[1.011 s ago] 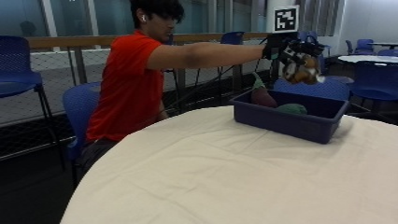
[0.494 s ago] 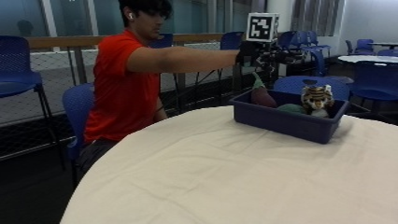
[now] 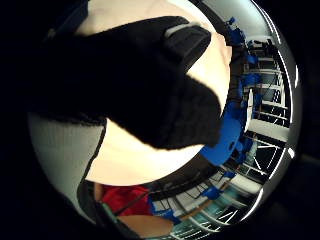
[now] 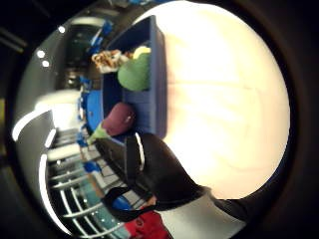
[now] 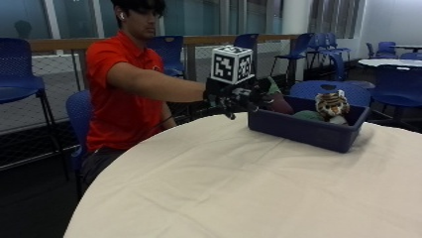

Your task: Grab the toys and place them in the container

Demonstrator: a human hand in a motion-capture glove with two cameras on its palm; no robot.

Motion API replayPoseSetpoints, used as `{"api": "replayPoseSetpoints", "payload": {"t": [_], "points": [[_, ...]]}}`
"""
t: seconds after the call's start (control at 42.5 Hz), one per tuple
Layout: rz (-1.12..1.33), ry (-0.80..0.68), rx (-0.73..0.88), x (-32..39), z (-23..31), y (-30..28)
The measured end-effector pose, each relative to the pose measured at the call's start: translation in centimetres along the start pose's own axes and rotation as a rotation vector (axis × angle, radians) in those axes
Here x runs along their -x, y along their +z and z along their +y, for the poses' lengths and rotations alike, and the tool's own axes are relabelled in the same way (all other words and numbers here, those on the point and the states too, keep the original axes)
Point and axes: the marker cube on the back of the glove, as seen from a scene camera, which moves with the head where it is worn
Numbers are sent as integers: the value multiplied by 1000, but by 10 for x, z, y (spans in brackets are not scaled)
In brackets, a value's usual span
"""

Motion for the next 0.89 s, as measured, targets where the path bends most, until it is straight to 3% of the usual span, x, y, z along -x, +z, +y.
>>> {"api": "replayPoseSetpoints", "payload": {"t": [0.47,0.894], "points": [[11,69,12,-95,73,77],[12,93,-31,-128,115,52]]}}
